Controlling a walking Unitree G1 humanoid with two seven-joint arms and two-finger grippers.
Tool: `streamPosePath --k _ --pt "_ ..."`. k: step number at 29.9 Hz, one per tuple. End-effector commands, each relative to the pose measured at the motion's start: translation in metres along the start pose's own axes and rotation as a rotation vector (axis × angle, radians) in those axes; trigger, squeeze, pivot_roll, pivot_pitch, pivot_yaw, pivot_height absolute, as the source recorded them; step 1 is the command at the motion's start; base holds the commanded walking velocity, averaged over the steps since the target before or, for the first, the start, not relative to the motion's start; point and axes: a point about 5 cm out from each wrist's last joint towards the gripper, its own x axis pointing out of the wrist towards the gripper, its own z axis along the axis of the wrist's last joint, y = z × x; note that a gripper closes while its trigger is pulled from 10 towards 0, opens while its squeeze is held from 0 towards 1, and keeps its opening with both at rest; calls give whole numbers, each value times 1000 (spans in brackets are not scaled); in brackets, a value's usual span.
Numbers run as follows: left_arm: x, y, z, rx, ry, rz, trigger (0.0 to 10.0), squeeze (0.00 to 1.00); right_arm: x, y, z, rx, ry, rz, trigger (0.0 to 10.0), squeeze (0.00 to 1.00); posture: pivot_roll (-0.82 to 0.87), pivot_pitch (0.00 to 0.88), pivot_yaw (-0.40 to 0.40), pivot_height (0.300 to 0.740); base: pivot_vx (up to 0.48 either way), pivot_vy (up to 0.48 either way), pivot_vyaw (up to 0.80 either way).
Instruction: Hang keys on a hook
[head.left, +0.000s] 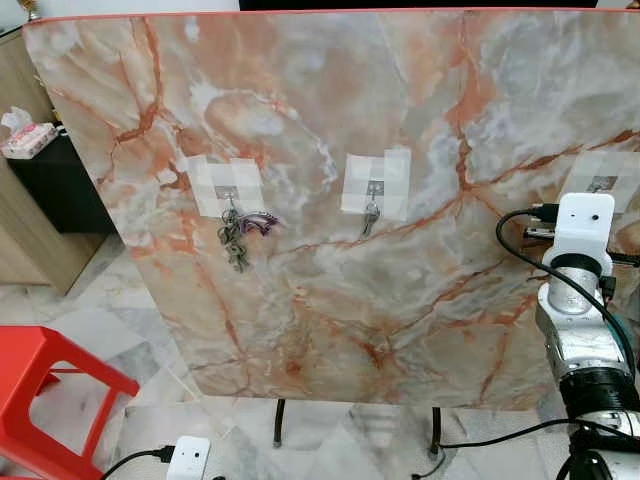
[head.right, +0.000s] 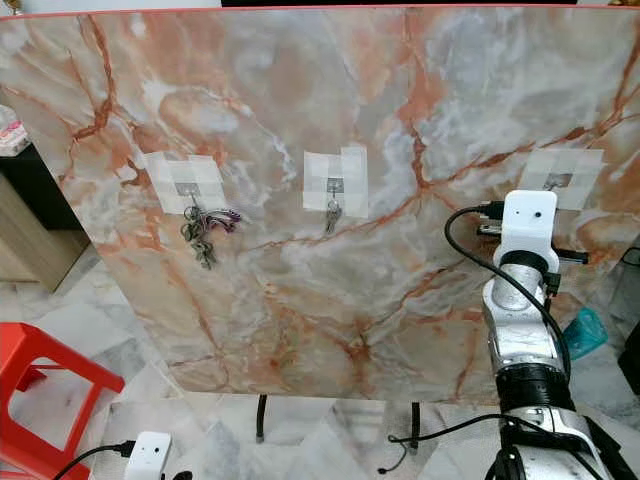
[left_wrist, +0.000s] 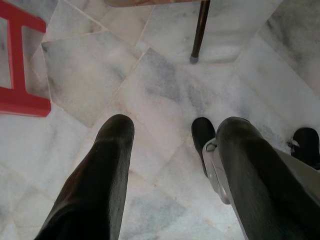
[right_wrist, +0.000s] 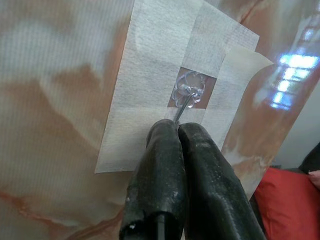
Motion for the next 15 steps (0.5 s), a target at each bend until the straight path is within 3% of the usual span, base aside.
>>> streamPosePath --k 1,3,4,5,15 --pt "0 0 1 3 -7 9 10000 0 4 2 7 -10 -15 12 10000 0 -25 0 22 740 0 0 0" --pt "0 0 1 3 -7 10 10000 0 4 2 8 -8 -20 16 10000 0 -25 0 22 740 0 0 0" --pt "0 1 1 3 -7 10 10000 0 4 2 9 -5 -24 17 10000 698 -24 0 21 740 0 0 0" --pt "0 1 1 2 -7 10 10000 0 4 2 10 -2 -27 17 10000 1000 -24 0 20 740 0 0 0" --pt "0 1 1 2 -7 10 10000 0 -3 9 12 21 -45 26 10000 1000 -24 0 19 740 0 0 0"
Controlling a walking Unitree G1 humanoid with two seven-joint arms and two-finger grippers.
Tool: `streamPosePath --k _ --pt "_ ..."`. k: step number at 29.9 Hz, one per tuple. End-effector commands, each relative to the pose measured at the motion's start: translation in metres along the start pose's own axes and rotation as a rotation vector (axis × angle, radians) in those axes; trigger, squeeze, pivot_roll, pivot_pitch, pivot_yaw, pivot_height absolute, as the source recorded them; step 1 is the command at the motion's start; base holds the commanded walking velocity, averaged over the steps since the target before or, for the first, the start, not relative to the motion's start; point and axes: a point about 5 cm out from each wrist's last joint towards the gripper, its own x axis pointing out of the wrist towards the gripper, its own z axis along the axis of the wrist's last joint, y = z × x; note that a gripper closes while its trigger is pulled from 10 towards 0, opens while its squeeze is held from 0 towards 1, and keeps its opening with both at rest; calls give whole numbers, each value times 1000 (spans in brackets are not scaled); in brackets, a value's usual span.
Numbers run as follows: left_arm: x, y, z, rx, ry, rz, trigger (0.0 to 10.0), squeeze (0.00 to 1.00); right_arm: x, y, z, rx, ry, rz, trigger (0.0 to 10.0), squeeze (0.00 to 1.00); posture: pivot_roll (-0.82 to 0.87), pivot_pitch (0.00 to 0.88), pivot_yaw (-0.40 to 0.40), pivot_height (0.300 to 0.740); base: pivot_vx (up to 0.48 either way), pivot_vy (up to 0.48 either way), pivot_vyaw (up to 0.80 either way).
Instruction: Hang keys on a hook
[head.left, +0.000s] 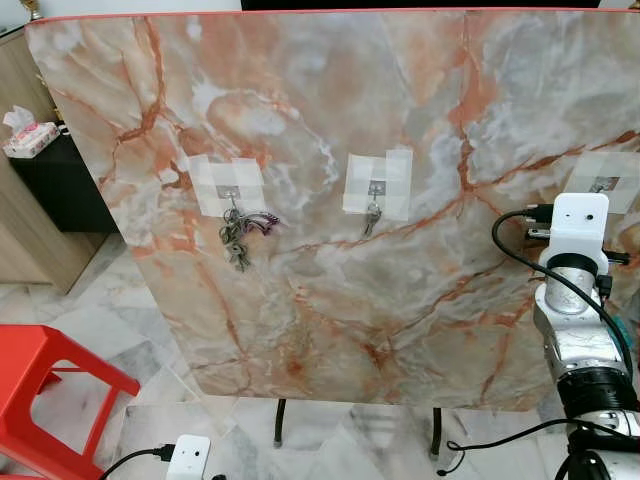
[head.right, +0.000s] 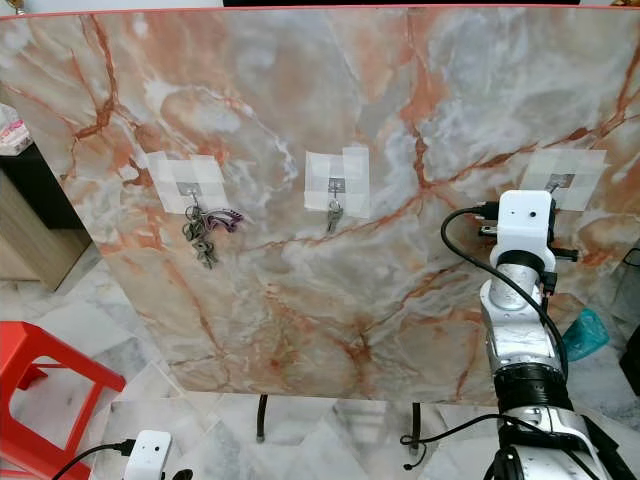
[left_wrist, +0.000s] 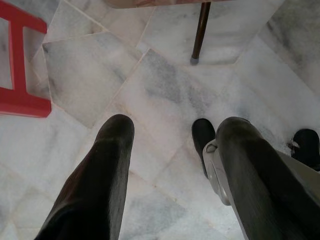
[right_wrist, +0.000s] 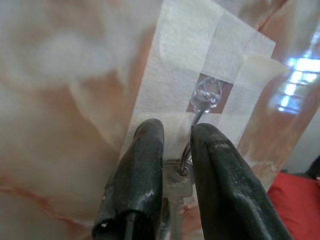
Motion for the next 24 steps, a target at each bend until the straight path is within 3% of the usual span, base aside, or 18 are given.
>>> streamPosePath --k 1,9,10,11,12,15,16,17,18,19,21,24 --pt "0 1 0 1 -2 10 10000 0 -2 2 7 11 -27 6 10000 1000 -24 0 19 740 0 0 0" --pt "-1 2 -4 -1 12 14 10000 0 -37 15 -12 46 31 93 10000 1000 -26 0 13 740 0 0 0" --pt "-1 2 -4 0 14 14 10000 0 -46 18 -19 63 64 121 10000 1000 -28 0 12 740 0 0 0" --pt "-1 2 -5 0 17 14 10000 0 -66 25 -33 76 128 185 10000 1000 -27 0 9 740 0 0 0" --pt "-1 2 -5 0 17 14 10000 0 -66 25 -33 76 128 185 10000 1000 -27 0 9 740 0 0 0" --pt "-1 1 -4 -2 17 13 10000 0 -91 31 -54 54 220 266 10000 1000 -32 0 7 740 0 0 0" --pt "-1 1 -4 -3 17 13 10000 0 -97 32 -65 86 274 280 10000 722 -35 0 8 740 0 0 0" --pt "-1 1 -4 -2 17 12 10000 0 -103 33 -76 123 336 287 10000 522 -35 0 8 740 0 0 0" --pt "-1 0 -4 -2 17 11 10000 0 -108 34 -92 162 421 294 10000 0 -39 0 8 740 0 0 0" --pt "0 0 -3 -1 16 9 10000 0 -115 32 -113 216 532 278 10000 0 -40 0 6 740 0 0 0" --pt "0 -1 -2 -3 15 10 10000 0 -121 31 -131 227 627 264 10000 0 -39 0 5 740 0 0 0" --pt "0 0 -2 -3 18 13 10000 0 -136 37 -160 165 758 307 10000 0 -44 0 10 740 0 0 0"
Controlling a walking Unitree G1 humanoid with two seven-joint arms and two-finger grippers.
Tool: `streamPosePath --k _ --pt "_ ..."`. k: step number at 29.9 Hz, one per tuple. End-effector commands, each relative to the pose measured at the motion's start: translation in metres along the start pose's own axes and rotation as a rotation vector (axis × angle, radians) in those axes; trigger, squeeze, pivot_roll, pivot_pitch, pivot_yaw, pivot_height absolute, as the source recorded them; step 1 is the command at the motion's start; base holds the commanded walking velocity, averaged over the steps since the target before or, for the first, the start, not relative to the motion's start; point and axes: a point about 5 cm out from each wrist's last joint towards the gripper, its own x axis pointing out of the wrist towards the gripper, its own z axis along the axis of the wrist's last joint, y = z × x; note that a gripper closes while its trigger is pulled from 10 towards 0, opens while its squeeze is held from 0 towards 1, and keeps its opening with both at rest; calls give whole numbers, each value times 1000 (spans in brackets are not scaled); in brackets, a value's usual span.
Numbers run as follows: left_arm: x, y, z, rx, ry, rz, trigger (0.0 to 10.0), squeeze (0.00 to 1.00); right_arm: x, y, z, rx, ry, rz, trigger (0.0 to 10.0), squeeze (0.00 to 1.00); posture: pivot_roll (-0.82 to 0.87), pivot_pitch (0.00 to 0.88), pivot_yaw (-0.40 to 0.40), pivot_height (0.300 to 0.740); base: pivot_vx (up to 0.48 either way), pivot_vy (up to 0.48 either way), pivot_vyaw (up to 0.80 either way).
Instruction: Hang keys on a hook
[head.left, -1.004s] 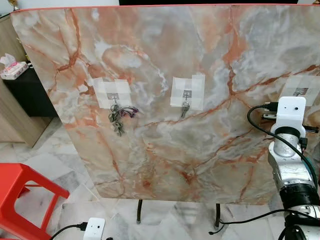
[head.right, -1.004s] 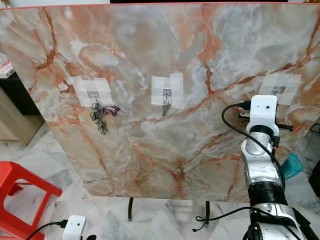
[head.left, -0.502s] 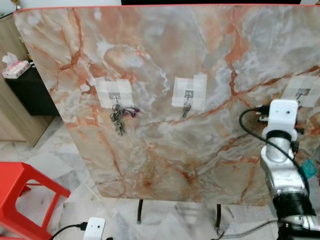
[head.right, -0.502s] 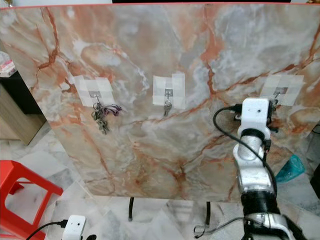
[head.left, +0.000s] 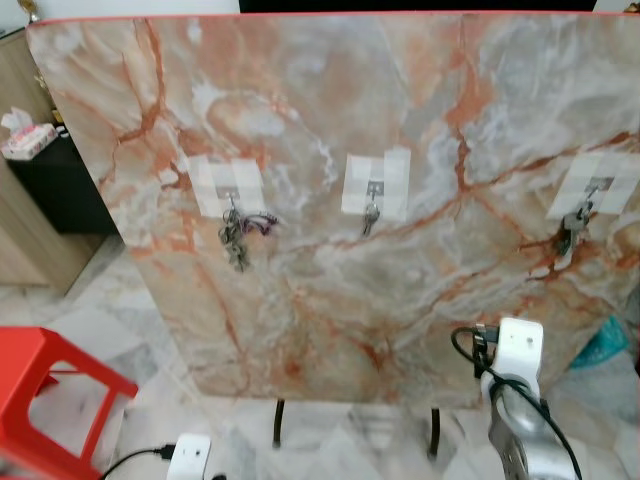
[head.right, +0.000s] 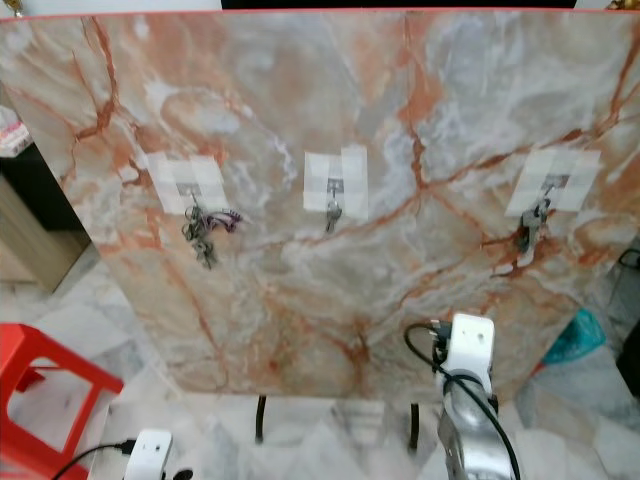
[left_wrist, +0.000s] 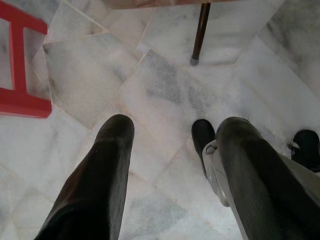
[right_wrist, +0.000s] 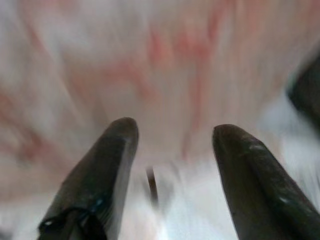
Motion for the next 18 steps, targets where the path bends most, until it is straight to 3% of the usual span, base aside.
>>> streamPosePath --k 1,5,10,14,15,18 --pt "0 0 -2 -1 16 7 10000 0 3 3 -8 -24 36 9 10000 0 -45 0 11 740 0 0 0" --pt "0 0 -3 9 24 -2 10000 0 4 15 -32 -21 146 79 10000 0 -47 0 10 740 0 0 0" --pt "0 -1 -5 19 35 4 10000 0 -9 27 -75 -155 307 225 10000 0 -40 0 7 740 0 0 0" --pt "0 -2 -6 39 48 -4 10000 0 -21 17 -103 -118 414 190 10000 0 -48 0 11 740 0 0 0" --pt "-1 -2 -7 42 52 -6 10000 0 -25 12 -112 -67 453 154 10000 0 -38 0 5 740 0 0 0" --pt "-1 -2 -8 42 55 -3 10000 0 -28 8 -117 2 467 126 10000 0 -31 0 -1 740 0 0 0"
